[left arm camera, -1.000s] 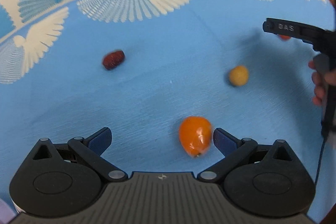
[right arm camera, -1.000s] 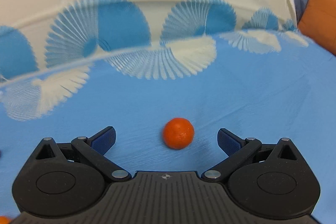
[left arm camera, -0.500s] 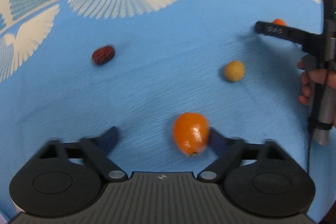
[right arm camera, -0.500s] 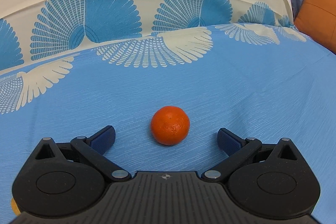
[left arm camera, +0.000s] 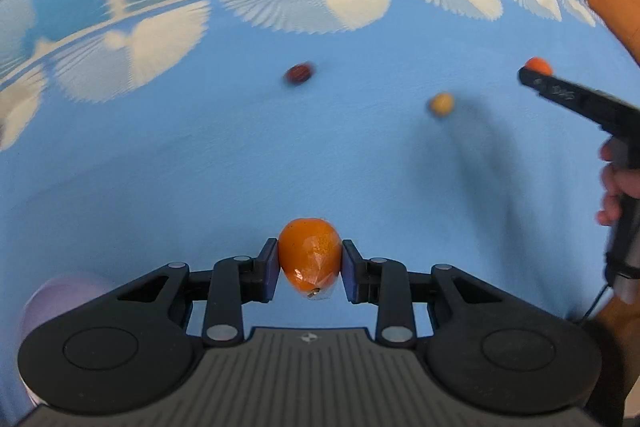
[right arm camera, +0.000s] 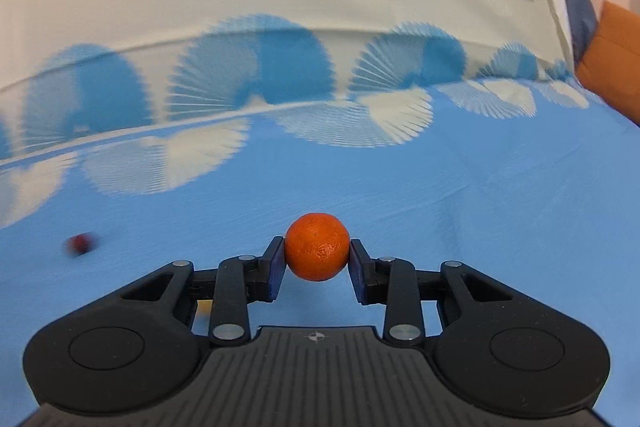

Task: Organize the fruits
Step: 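Grasp the wrapped orange fruit with the left tool while the right tool grasps a mandarin, then carry the wrapped orange in the left tool to the plate while the right tool carries the mandarin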

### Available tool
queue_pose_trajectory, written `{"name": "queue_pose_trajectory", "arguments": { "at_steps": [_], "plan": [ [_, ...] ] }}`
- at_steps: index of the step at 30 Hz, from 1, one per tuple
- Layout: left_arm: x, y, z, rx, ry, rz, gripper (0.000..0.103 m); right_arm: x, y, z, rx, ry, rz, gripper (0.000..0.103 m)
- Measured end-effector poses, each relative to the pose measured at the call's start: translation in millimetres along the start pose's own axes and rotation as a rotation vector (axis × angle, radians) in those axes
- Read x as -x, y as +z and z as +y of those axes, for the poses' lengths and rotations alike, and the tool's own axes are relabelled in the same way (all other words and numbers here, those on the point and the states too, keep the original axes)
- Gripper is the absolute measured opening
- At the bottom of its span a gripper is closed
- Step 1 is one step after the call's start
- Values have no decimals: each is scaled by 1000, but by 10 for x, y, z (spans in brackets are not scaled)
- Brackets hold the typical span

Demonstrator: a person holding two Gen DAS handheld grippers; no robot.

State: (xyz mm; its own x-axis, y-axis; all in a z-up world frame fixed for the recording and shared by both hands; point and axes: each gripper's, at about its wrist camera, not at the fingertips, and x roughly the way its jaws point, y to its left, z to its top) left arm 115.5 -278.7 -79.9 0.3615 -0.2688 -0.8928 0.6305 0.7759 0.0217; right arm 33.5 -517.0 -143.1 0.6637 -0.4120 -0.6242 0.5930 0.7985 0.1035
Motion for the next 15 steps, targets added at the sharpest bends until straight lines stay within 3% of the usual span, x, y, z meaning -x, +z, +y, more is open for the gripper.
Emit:
{"name": "queue_pose_trajectory", "arguments": {
  "at_steps": [7,15],
  "plan": [
    [873,-756,588,57,83,-28,35,1198,-286,683,14,161,6,35],
    [1662,-1523,1072,166,152,-86,35,2308,-621,1603,155,420,33,35]
  ]
}}
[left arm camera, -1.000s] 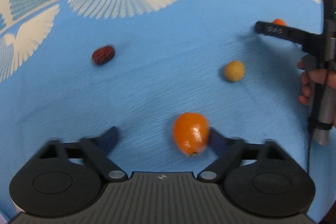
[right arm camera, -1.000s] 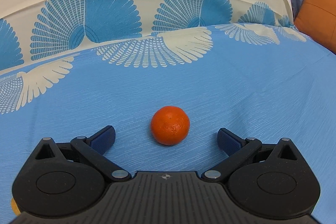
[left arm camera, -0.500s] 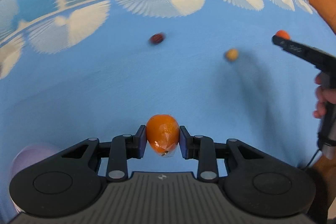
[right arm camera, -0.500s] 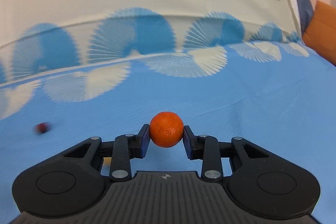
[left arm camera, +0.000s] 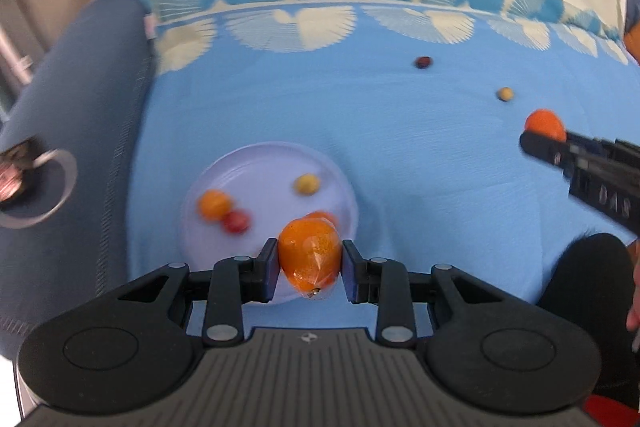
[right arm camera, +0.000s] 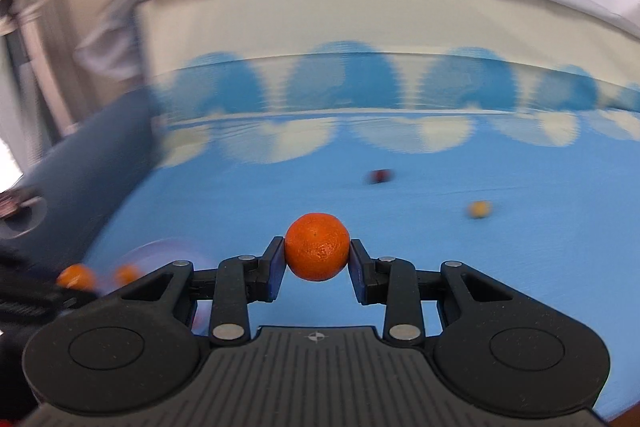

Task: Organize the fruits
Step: 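Carry the wrapped orange in the left tool to the plate while the right tool carries the mandarin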

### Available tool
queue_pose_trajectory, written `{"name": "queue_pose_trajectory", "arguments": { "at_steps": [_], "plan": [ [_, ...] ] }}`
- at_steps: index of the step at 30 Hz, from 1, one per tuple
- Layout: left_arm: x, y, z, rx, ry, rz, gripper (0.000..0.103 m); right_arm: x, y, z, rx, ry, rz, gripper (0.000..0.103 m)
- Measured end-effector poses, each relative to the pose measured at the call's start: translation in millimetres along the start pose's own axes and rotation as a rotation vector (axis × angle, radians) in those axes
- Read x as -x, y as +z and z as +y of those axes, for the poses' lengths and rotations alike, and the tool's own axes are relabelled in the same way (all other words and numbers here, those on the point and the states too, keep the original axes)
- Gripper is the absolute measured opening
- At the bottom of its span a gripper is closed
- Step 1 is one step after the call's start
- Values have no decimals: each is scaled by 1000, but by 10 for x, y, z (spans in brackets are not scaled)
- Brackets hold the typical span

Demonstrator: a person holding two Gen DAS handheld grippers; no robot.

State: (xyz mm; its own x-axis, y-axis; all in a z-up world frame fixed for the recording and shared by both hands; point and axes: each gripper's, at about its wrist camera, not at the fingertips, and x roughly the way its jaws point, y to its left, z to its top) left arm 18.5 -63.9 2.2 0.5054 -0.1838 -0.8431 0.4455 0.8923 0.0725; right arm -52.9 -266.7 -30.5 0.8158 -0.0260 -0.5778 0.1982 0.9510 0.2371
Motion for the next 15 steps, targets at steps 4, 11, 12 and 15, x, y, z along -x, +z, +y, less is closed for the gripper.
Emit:
{"name": "queue_pose_trajectory", "arguments": {
  "at_steps": [4,11,12,15],
  "plan": [
    [263,-286,247,47,23,-18,35,255,-81,522,74,105,26,35],
    [516,-652,542,124,33,-36,35,627,-321,1105,177,188,48,35],
    [535,-675,572,133,32,-39,35,654,-352,1149,198,190,46,35],
    [594,-731,630,150,26,-55,35,736,-408,1304,259,202,40,35]
  ]
}}
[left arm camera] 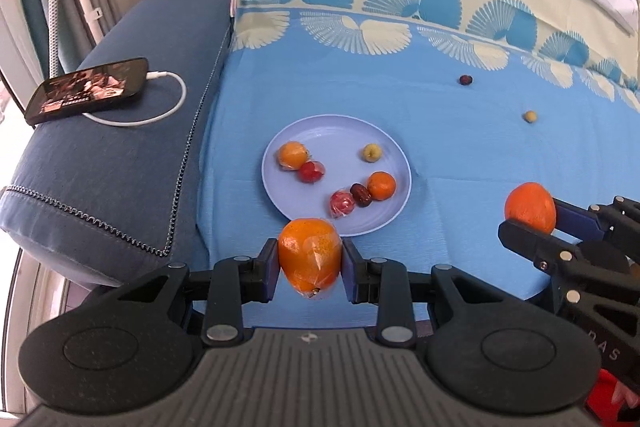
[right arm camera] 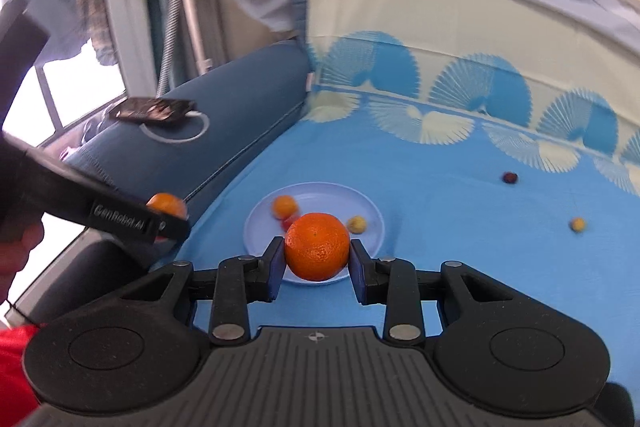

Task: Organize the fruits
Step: 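Carry the wrapped orange in the left tool to the plate while the right tool carries the mandarin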

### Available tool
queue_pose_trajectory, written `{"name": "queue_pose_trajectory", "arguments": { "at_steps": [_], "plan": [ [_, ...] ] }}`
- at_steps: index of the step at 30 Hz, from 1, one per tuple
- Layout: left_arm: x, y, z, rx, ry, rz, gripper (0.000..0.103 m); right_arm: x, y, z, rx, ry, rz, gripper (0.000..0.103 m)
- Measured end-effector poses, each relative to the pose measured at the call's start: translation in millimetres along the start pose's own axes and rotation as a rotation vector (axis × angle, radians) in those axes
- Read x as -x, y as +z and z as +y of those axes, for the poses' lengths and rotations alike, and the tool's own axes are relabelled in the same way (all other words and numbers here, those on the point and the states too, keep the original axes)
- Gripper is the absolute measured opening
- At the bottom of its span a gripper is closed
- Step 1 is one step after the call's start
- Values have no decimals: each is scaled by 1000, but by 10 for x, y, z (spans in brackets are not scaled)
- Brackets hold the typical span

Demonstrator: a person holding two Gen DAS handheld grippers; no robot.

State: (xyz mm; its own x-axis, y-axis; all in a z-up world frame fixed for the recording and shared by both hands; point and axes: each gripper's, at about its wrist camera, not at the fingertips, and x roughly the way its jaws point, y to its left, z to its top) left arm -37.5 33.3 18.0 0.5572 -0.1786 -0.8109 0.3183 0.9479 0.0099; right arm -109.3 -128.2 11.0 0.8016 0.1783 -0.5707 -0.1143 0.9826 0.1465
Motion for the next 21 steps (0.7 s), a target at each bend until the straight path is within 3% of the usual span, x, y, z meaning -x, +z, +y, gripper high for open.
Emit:
{"name": "queue_pose_trajectory", "arguments": {
  "at_steps": [6,21],
  "plan": [
    [79,-42,64,16,-23,-32,35,75,7,161,53,-6,-10,35],
    [27,-34,107,40,-30,-27,35,2,22,209,83,-3,17,35]
  ]
}}
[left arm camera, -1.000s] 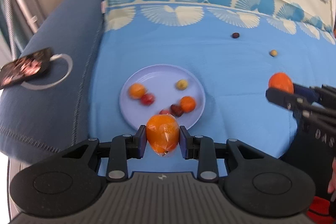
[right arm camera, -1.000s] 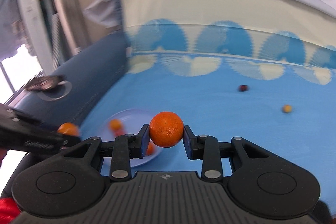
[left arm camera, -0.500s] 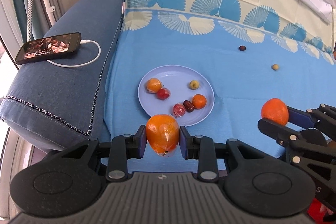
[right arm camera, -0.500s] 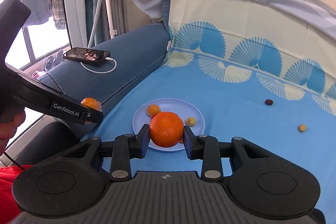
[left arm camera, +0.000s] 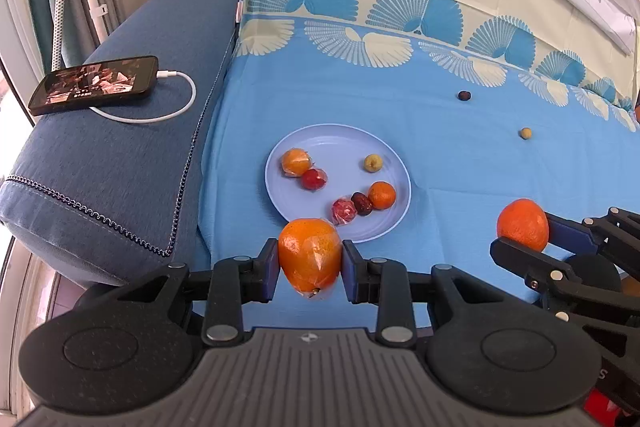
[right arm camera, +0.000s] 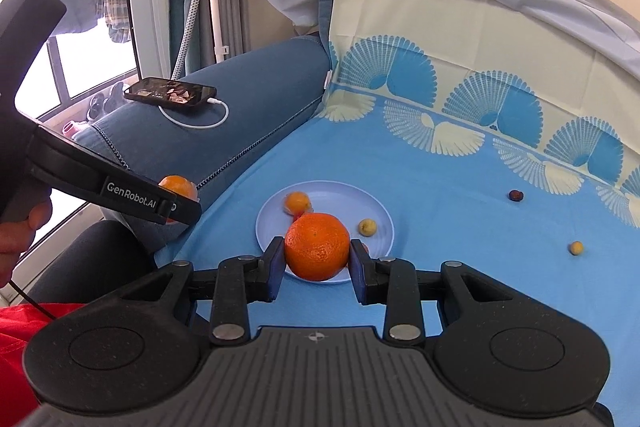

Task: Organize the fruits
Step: 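Carry the wrapped orange in the left tool to the plate while the right tool carries the mandarin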

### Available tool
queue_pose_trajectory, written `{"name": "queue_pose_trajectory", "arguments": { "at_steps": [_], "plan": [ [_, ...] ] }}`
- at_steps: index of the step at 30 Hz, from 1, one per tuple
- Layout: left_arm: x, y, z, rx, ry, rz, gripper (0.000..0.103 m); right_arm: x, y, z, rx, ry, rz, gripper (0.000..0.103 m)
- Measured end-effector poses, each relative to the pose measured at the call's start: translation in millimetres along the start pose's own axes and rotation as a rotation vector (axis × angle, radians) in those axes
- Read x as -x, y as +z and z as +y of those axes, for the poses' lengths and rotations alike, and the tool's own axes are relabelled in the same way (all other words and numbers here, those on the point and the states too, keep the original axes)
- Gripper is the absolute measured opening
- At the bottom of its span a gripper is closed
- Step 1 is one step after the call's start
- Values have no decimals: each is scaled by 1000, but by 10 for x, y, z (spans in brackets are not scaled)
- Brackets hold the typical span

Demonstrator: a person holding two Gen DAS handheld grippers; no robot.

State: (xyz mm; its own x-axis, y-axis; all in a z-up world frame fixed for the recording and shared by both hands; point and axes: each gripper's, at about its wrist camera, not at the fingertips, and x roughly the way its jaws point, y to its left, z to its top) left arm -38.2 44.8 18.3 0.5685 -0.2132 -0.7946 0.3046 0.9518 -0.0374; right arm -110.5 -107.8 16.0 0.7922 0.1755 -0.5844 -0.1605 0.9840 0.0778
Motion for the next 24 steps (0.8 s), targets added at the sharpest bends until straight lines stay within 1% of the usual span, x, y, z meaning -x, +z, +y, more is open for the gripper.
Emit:
{"name": "queue_pose_trajectory", "arguments": {
  "at_steps": [10,24],
  "plan": [
    [-40,35,-11,-1,-9,3,35,-35,9,7,-2,0,9,35],
    [-96,100,58,25,-8,7,35,-97,24,19,9,1,29,35]
  ]
}}
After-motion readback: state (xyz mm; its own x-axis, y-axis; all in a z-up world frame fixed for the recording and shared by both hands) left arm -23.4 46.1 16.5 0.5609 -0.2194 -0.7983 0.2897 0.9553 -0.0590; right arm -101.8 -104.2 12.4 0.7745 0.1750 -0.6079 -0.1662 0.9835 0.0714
